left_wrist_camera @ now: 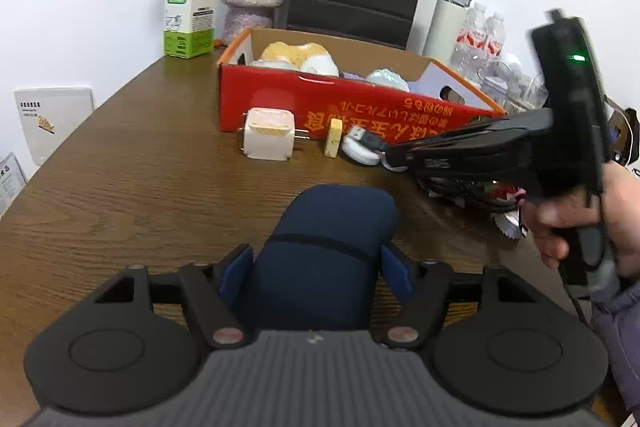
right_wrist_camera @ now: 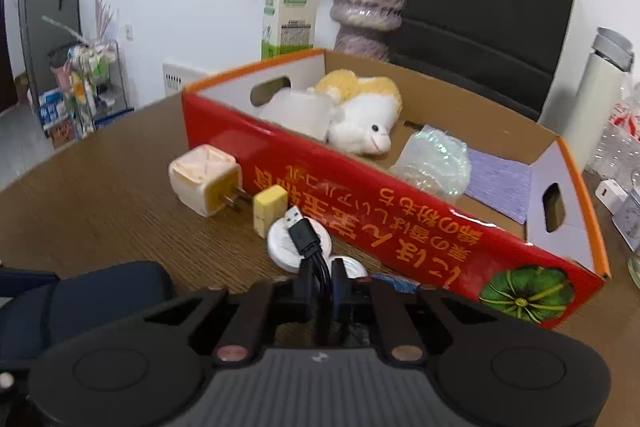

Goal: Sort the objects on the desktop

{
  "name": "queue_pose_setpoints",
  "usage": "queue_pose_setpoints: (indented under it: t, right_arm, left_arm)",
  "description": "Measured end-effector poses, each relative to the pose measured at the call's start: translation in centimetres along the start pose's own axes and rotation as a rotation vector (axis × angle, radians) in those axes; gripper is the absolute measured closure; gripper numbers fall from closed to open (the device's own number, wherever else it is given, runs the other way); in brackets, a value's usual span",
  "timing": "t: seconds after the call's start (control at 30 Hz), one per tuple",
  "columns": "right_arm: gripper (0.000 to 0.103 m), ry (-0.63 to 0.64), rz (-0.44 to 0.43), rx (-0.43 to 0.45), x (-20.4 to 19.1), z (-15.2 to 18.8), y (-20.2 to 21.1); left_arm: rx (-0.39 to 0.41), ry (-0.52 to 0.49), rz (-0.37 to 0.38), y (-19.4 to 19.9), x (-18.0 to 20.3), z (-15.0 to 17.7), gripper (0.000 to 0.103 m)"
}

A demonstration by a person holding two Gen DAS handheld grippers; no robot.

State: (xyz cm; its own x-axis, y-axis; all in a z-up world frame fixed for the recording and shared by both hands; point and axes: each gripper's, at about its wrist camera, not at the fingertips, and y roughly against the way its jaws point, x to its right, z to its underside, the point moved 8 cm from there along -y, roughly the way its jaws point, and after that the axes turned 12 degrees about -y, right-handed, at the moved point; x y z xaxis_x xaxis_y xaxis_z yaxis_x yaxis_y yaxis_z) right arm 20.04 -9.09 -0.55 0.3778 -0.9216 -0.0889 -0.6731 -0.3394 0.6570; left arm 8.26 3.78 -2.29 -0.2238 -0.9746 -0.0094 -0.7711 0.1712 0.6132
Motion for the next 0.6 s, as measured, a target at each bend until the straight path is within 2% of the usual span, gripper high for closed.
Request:
queue_pose_setpoints:
  t: [0.1,0.23,0.3,0.37,0.47,0.6]
  right_arm:
    - [0.099,-0.008,-0.007,0.062,-0.2,-0.4,3.2]
    - [0.099,-0.067,-0.082,0.149,-0.4,-0.8,9.0]
    - [0.099,-0.077,-0.09,0.193,-0.4,-1.0,11.7]
    - [0.1,-0.099,-0.097,0.223,-0.2,-1.0,13.9]
    - [0.1,-0.108,-0.082,0.228,-0.2,0.1,15.3]
    - [0.1,-0.131,-0.064,0.138,-0.1,4.0,14.2]
  left_arm:
    - [0.038,0.014,0.004,1.5,-0.2,-0.6,0.034]
    - [0.108,0.017,0.0,3.6,-0.2,-2.1,0.034]
    - [0.126,0.005,0.003,4.0,0.1,-2.6,0.034]
    - [0.111,-0.003,-0.015,3.4,0.3,-2.6,0.033]
    - [0.039,-0.008,-0.075,1.6,0.5,-1.2,0.033]
    - [-0.002,-0.028,-0.101,0.5,1.4,0.9,0.031]
